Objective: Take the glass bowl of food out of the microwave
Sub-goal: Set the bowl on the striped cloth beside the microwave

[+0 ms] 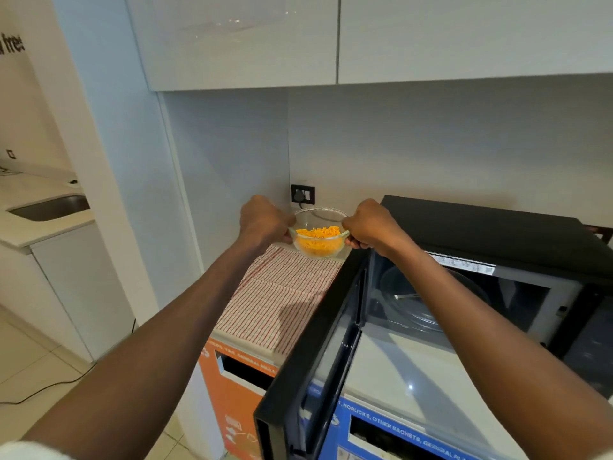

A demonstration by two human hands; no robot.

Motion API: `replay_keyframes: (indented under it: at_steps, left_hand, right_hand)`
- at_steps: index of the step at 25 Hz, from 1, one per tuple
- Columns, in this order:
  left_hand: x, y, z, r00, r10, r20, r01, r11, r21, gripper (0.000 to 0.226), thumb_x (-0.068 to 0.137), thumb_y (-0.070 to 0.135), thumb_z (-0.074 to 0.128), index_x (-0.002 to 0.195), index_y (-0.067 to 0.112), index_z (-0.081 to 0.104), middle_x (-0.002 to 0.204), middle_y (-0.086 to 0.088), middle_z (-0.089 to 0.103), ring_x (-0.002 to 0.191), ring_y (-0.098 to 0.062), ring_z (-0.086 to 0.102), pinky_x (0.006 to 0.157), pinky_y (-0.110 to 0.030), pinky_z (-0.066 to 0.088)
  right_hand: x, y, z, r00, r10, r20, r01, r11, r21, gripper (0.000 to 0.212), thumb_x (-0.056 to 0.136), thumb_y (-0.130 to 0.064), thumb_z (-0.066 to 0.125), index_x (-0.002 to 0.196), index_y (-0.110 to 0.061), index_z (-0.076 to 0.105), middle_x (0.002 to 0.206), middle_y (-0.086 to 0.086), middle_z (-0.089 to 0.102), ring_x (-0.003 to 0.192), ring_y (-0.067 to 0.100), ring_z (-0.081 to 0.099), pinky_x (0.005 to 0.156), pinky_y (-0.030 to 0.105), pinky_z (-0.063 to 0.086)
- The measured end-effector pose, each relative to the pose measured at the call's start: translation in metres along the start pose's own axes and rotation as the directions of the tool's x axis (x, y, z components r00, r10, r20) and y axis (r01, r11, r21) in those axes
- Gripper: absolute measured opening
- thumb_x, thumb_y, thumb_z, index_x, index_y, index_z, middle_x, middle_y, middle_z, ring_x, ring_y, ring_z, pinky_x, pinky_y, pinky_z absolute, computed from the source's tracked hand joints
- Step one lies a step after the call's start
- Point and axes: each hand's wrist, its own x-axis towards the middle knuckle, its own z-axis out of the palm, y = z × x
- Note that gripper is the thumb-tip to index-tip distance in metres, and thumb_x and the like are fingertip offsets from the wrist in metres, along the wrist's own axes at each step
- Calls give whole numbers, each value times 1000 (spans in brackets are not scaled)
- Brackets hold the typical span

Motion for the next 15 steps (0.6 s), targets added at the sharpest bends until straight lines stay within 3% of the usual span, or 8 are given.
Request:
replay_keyframes:
  at_steps: [2, 4, 9, 15]
  left_hand:
    - [20, -12, -8, 1000, 3, 21, -3, 1000, 9, 14, 77, 10, 75, 80, -4, 76, 65, -15, 75, 59, -24, 76, 73, -41, 65]
    - [41, -27, -13, 999, 0, 41, -1, 1000, 11, 14, 77, 9, 75, 80, -5, 75, 66, -16, 75, 60, -25, 76, 73, -44, 64]
    - [91, -70, -16, 993, -18, 114, 16, 1000, 13, 13, 77, 9, 78, 78, -3, 75, 62, -13, 74, 56, -21, 75, 72, -44, 65]
    - [137, -120, -2, 984, -39, 172, 33, 999, 39, 14, 75, 8, 78, 80, -4, 75, 67, -14, 75, 60, -21, 75, 73, -41, 64]
  right_hand:
    - [13, -11, 19, 1000, 19, -10, -19, 1000, -23, 16, 89, -4, 53, 77, 0, 63, 67, 13, 66, 53, 19, 62, 55, 28, 49]
    - [27, -19, 39, 999, 54, -2, -54, 997, -64, 18, 88, 0, 52, 74, 0, 61, 66, 12, 64, 57, 22, 62, 58, 31, 49]
    - [65, -29, 83, 981, 190, 31, -186, 978, -98, 26, 92, 1, 48, 68, -4, 56, 58, 11, 61, 25, 6, 53, 29, 14, 37]
    - [100, -28, 128, 958, 266, 105, -247, 955, -167, 23, 86, 4, 52, 67, -7, 51, 65, 6, 54, 26, 1, 53, 29, 10, 39]
